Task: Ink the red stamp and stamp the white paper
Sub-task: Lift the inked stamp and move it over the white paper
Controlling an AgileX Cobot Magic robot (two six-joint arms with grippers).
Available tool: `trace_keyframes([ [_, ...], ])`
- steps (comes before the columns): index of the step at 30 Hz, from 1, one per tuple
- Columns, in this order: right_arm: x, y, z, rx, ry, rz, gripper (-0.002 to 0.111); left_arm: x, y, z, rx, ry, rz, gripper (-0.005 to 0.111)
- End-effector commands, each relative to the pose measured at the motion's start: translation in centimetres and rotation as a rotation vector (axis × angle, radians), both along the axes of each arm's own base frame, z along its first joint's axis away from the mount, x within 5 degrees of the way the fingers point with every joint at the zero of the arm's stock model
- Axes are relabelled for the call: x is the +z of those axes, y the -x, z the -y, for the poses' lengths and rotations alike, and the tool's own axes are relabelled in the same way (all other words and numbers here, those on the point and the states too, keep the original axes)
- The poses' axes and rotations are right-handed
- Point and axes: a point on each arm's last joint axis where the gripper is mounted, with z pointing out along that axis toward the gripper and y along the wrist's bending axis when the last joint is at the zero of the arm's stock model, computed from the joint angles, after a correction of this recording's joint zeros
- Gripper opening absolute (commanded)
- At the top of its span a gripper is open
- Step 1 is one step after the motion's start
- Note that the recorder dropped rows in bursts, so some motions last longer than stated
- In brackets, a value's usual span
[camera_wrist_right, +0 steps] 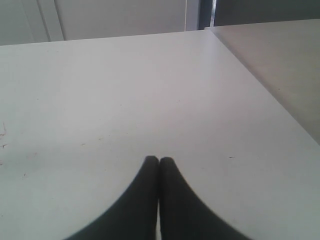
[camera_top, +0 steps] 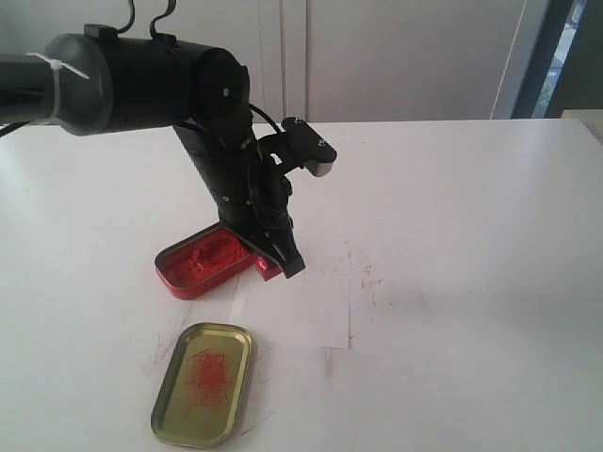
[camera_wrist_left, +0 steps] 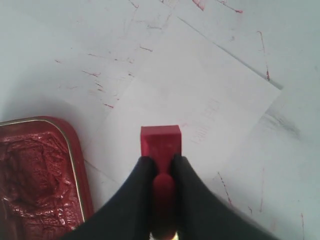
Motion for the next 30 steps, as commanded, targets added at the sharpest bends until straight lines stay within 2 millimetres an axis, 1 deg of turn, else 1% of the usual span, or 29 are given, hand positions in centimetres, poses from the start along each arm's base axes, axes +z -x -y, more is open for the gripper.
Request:
trace_keyframes([
  [1, 0.0, 0.0, 0.0, 0.005, 0.005, 0.013, 0.0, 0.2, 0.4, 0.0, -0.008, 0.001, -0.009, 0.0],
  [14, 0.0, 0.0, 0.0, 0.005, 0.005, 0.013, 0.0, 0.3, 0.2, 0.4, -0.019, 0.032, 0.019, 0.0],
  [17, 0.0, 0.0, 0.0, 0.005, 0.005, 0.013, 0.0, 0.2, 0.6, 1.0, -0.073, 0.033, 0.038, 0.0],
  [21, 0.0, 0.0, 0.0, 0.005, 0.005, 0.013, 0.0, -0.1, 1.1, 1.7, -0.099, 0.031, 0.04, 0.0],
  [30, 0.0, 0.0, 0.0, 0.005, 0.005, 0.013, 0.0, -0.1, 1.2, 1.8, -0.091, 0.045, 0.028, 0.0],
])
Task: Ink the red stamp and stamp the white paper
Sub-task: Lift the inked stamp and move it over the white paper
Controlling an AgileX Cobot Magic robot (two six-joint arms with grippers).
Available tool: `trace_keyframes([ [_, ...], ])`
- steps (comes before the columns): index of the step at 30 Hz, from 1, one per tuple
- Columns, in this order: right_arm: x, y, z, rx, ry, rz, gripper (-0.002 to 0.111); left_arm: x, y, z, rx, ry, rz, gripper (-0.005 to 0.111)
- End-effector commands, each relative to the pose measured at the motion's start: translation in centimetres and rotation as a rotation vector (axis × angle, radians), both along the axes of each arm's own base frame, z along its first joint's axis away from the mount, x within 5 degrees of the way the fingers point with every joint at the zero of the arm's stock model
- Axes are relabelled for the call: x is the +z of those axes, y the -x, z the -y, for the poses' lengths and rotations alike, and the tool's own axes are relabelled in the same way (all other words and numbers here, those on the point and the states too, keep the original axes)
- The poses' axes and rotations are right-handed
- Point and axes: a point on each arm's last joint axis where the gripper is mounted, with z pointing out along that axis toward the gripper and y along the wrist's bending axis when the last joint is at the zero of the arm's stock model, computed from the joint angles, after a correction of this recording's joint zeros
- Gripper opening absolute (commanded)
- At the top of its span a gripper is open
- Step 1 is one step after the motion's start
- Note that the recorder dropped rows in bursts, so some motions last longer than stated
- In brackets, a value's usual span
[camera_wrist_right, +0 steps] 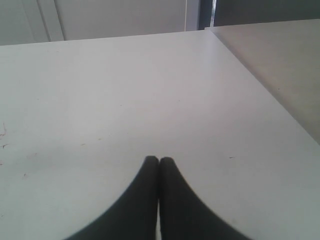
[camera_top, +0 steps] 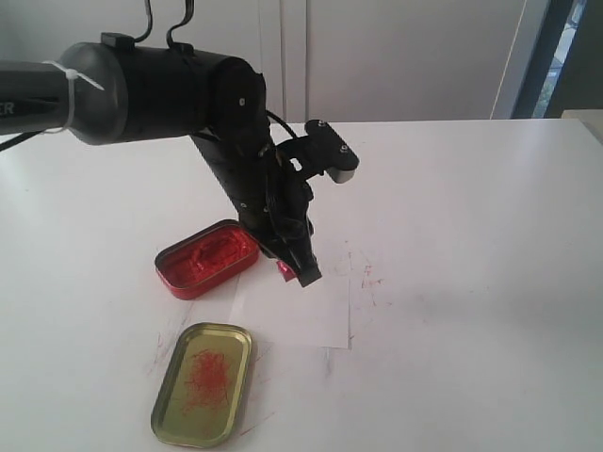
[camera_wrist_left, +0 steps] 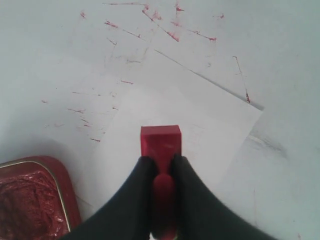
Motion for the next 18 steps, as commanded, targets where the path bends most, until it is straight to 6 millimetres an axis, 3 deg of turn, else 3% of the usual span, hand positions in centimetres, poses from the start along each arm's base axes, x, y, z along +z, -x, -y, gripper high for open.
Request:
trace_keyframes([
  [1, 0.0, 0.0, 0.0, 0.005, 0.005, 0.013, 0.0, 0.0, 0.5, 0.1, 0.002, 0.01, -0.037, 0.0],
  [12, 0.0, 0.0, 0.0, 0.005, 0.005, 0.013, 0.0, -0.1, -0.1, 0.8, -0.089, -0.082, -0.104, 0.0],
  [18, 0.0, 0.0, 0.0, 0.005, 0.005, 0.013, 0.0, -1.5, -0.7, 1.5, -0.173, -0.125, -0.118, 0.0],
])
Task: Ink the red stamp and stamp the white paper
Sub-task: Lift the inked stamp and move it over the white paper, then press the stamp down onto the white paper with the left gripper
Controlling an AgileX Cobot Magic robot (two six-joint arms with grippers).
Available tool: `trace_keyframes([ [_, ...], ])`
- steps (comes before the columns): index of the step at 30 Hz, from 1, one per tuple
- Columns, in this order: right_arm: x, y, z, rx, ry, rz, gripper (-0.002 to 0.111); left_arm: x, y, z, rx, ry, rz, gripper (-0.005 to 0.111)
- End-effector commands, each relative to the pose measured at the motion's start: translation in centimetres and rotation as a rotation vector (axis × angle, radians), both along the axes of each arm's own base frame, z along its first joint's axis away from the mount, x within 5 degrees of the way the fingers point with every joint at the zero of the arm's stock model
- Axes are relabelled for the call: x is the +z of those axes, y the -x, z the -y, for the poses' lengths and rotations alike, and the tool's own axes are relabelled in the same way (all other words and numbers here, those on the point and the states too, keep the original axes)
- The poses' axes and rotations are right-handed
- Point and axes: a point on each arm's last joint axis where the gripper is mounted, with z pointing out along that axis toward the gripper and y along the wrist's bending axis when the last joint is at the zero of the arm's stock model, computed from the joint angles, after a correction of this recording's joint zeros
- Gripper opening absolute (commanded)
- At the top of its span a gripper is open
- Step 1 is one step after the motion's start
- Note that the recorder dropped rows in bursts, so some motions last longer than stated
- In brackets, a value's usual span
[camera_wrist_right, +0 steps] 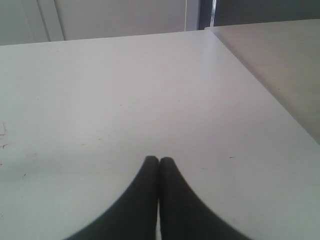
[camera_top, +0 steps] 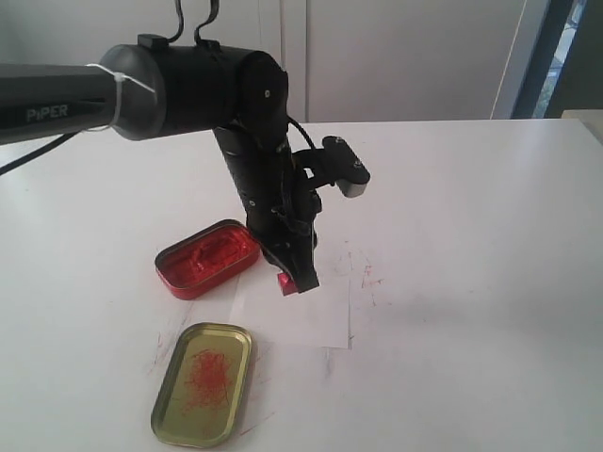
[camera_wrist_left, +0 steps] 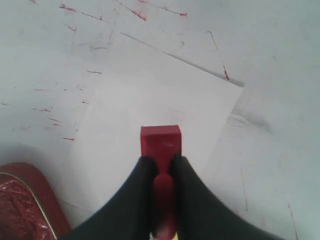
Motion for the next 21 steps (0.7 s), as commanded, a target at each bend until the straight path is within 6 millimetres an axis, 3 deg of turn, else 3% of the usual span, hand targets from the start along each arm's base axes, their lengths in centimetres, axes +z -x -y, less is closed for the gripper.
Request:
trace_keyframes([
  [1, 0.0, 0.0, 0.0, 0.005, 0.005, 0.013, 0.0, -1.0, 0.0, 0.4, -0.057, -0.028, -0.022, 0.0],
  [15, 0.0, 0.0, 0.0, 0.005, 0.005, 0.013, 0.0, -4.2, -1.1, 0.8, -0.08, -0.073, 0.001, 0.0],
  [21, 0.0, 0.0, 0.0, 0.005, 0.005, 0.013, 0.0, -4.6, -1.2, 1.0, -0.078, -0.07, 0.005, 0.0],
])
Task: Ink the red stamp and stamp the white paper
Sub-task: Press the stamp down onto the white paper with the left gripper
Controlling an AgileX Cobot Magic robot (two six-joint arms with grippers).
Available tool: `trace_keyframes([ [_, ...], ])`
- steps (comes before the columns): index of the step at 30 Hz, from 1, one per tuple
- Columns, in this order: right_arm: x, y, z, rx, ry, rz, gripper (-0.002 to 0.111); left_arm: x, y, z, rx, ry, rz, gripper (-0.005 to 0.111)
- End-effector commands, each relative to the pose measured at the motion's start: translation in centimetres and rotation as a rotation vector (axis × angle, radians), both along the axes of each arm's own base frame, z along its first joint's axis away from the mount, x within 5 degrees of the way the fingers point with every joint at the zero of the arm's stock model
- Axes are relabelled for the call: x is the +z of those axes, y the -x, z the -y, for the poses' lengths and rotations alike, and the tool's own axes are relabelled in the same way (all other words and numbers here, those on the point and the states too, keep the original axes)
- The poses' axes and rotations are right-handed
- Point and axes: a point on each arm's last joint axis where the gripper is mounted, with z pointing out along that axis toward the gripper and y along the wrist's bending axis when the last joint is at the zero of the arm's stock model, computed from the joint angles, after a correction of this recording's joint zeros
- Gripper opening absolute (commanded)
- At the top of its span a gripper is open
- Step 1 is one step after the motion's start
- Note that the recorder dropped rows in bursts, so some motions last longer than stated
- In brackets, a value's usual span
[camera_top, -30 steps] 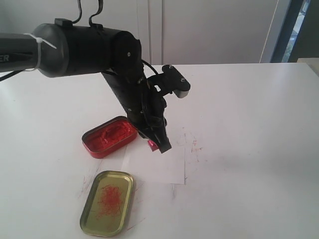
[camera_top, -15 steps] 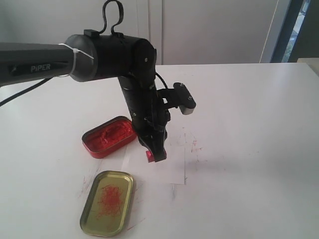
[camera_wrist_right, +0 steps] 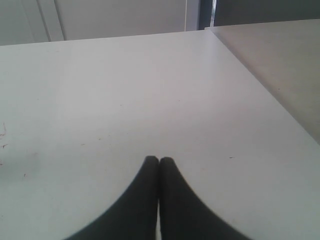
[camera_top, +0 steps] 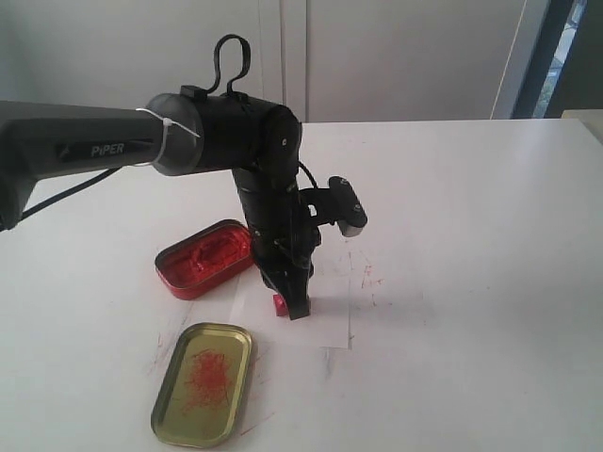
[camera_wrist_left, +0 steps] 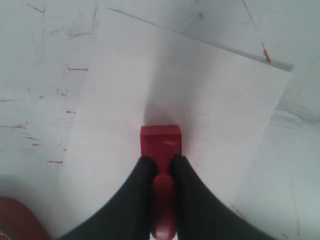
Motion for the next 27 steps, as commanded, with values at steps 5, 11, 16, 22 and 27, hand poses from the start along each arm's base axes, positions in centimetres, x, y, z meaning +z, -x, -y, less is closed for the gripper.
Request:
trace_keyframes([
  [5, 0.0, 0.0, 0.0, 0.005, 0.005, 0.013, 0.0, 0.1, 0.1, 0.3, -0.001, 0.014, 0.007, 0.0],
  [11, 0.0, 0.0, 0.0, 0.005, 0.005, 0.013, 0.0, -0.2, 0.0, 0.3, -0.001, 0.01, 0.002, 0.0],
  [16, 0.0, 0.0, 0.0, 0.005, 0.005, 0.013, 0.0, -1.9, -0.3, 0.2, 0.009, -0.015, -0.029, 0.0],
  [22, 0.0, 0.0, 0.0, 0.005, 0.005, 0.013, 0.0, -4.0, -0.8, -0.2, 0.023, -0.046, -0.073, 0.0],
  [27, 0.0, 0.0, 0.0, 0.005, 0.005, 0.013, 0.0, -5.6, -0.8, -0.2, 0.024, -0.069, -0.098, 0.0],
])
